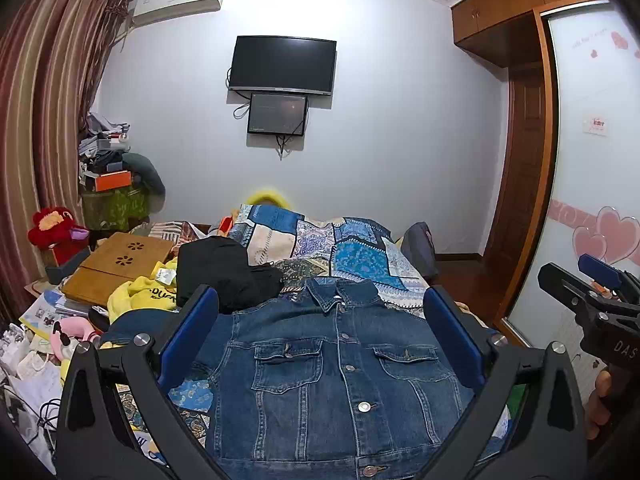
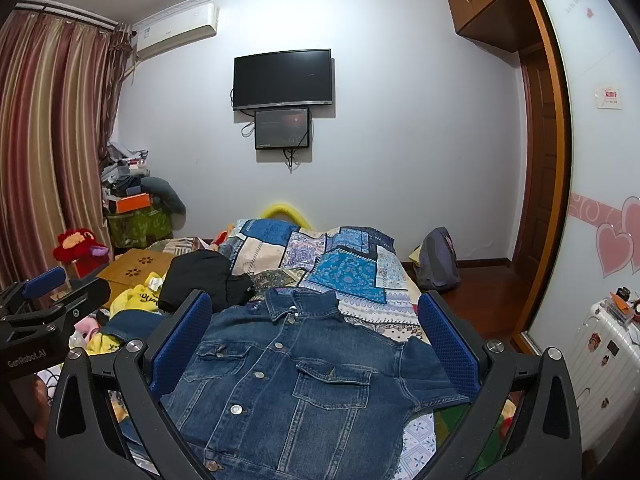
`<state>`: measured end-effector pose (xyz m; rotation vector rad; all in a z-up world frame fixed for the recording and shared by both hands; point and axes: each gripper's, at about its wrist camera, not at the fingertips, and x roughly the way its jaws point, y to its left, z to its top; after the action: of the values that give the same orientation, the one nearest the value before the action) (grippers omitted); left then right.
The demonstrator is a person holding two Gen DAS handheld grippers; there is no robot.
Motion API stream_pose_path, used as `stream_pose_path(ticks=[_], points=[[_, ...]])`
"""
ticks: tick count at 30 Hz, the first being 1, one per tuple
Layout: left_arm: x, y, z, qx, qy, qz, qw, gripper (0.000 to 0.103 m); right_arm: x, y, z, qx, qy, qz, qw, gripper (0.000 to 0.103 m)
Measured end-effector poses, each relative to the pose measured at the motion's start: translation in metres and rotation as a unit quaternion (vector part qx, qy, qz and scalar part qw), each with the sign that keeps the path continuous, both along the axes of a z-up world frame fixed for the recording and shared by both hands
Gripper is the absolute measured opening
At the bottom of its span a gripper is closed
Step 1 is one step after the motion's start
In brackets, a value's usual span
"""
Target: Fold large clothes
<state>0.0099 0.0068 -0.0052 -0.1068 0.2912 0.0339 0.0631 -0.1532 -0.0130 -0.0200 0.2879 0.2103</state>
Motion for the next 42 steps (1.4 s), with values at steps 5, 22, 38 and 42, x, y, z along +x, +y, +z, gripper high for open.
stream_pose_path(ticks=[5, 22, 38, 42], points=[[-0.0009, 0.001, -0.0017, 0.0, 0.0, -0.001, 1.0, 0.103, 0.0003, 0.0011, -0.0014, 0.001, 0.001, -0.001, 1.0, 0.102], [-0.0011, 0.0027, -0.0044, -0.001, 0.002, -0.003, 1.0, 0.103, -0.0001, 0.0014, -0.0011, 0.002, 0.001, 0.0, 1.0, 0.102], [-0.0021, 0.0036, -0.0049, 0.002, 0.0, 0.0, 1.0, 0.103, -0.0002, 0.0025, -0.0016, 0.003, 0.004, 0.003, 1.0, 0.102], [-0.0025, 0.0028, -0.0037, 0.003, 0.001, 0.0, 1.0, 0.103, 0.0016, 0.0013, -0.0016, 0.005, 0.007, 0.004, 1.0, 0.102]])
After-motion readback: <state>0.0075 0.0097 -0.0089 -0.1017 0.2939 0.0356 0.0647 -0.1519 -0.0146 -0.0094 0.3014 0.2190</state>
